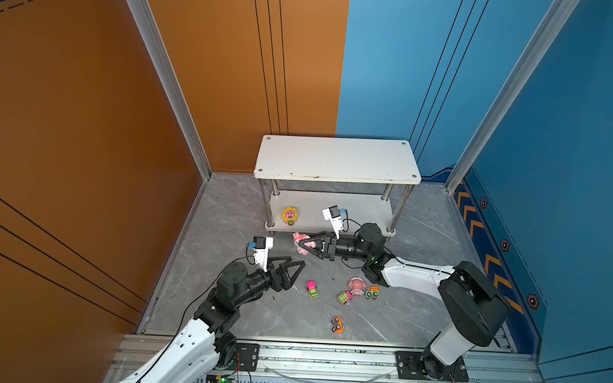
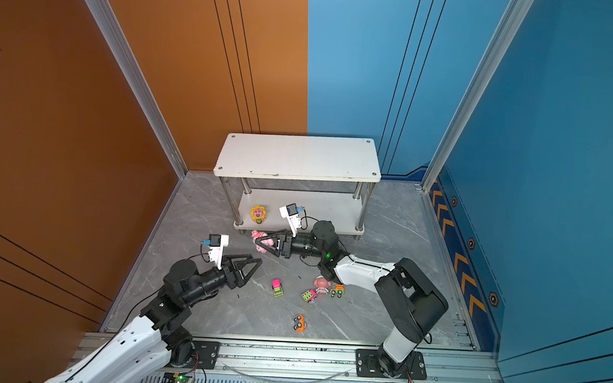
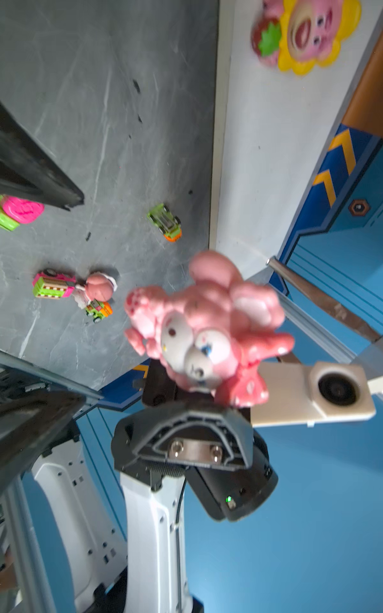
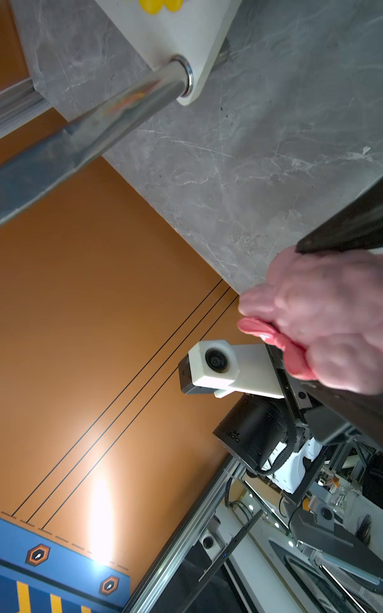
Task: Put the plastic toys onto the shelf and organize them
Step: 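Carry the bunny toward the lower shelf tier while the left arm reaches in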
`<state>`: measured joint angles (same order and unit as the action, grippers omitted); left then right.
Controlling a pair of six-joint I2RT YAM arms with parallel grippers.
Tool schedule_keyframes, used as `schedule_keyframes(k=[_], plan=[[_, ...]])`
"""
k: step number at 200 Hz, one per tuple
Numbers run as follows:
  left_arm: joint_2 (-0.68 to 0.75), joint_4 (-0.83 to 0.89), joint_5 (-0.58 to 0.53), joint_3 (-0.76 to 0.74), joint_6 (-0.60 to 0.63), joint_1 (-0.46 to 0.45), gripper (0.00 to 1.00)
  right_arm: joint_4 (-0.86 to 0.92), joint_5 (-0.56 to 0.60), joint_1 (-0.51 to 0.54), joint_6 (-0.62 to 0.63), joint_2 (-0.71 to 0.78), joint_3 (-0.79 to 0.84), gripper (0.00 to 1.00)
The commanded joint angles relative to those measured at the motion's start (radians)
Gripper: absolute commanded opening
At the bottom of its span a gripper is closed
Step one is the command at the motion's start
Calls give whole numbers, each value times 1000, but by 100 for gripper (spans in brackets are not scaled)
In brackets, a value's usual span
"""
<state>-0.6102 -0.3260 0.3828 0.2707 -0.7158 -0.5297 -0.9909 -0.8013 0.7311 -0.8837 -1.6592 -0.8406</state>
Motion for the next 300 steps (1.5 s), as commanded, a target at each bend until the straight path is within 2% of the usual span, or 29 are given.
schedule_keyframes(k=[1,14,52,80,132,162,202,232,257,300], plan=[[-30,-112,70,51,27,-29,88,-143,-34,6,-89,16,3,0],[-50,-133,96,66,28,-33,81,-190,-38,6,-124,11,5,0],[-98,-140,123,106,41,-31,78,-327,-47,6,-229,-9,5,0],[-125,-146,135,141,56,-30,70,-365,-57,9,-270,-21,6,0],[-155,-105,140,199,103,-17,65,-393,-60,9,-297,-25,9,0],[-171,-75,130,220,128,-9,57,-389,-65,11,-302,-26,8,0],[-156,6,100,246,177,-1,55,-387,-68,15,-304,-26,14,0],[-143,34,77,248,200,1,41,-384,-73,19,-304,-29,10,0],[-140,47,65,251,208,1,34,-380,-79,22,-301,-35,8,0],[-148,51,60,250,213,1,5,-359,-81,27,-286,-35,10,0]])
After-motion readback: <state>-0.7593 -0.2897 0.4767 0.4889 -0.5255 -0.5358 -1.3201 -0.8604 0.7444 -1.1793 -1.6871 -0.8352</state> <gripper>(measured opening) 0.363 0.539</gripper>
